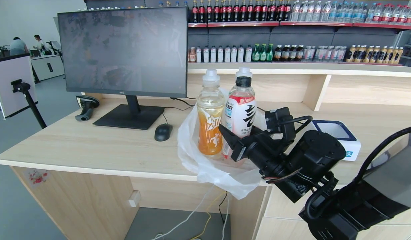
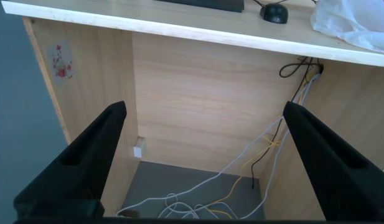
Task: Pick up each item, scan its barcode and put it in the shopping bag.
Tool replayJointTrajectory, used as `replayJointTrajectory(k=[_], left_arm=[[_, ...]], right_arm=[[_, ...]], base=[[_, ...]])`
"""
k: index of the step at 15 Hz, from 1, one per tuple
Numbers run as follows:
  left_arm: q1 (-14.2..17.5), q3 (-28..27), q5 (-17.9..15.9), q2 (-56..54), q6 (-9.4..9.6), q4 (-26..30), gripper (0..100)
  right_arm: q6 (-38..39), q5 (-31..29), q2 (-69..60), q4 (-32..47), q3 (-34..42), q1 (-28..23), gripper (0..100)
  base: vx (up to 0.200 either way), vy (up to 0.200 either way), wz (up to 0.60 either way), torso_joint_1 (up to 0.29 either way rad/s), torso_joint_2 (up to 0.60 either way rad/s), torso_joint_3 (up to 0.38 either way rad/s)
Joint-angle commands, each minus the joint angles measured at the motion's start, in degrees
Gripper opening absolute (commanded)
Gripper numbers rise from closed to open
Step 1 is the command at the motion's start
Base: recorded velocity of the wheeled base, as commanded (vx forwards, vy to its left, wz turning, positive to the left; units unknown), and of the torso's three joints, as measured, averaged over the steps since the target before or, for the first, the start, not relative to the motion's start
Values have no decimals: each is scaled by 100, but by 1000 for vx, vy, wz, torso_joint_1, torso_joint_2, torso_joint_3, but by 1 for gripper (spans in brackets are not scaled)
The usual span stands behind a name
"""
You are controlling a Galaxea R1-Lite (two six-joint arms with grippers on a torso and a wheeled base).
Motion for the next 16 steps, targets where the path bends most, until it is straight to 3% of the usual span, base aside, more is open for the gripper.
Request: replayJointTrajectory(k=[1, 16], left_arm=[[0, 1, 2, -1, -1, 2, 100], [0, 1, 2, -1, -1, 2, 100]], right_arm=[[-1, -1, 106, -8, -61, -4, 0], [-18, -10, 186, -8, 97, -4, 0]], base=[[0, 0, 0, 0, 0, 0], [0, 0, 0, 0, 0, 0]])
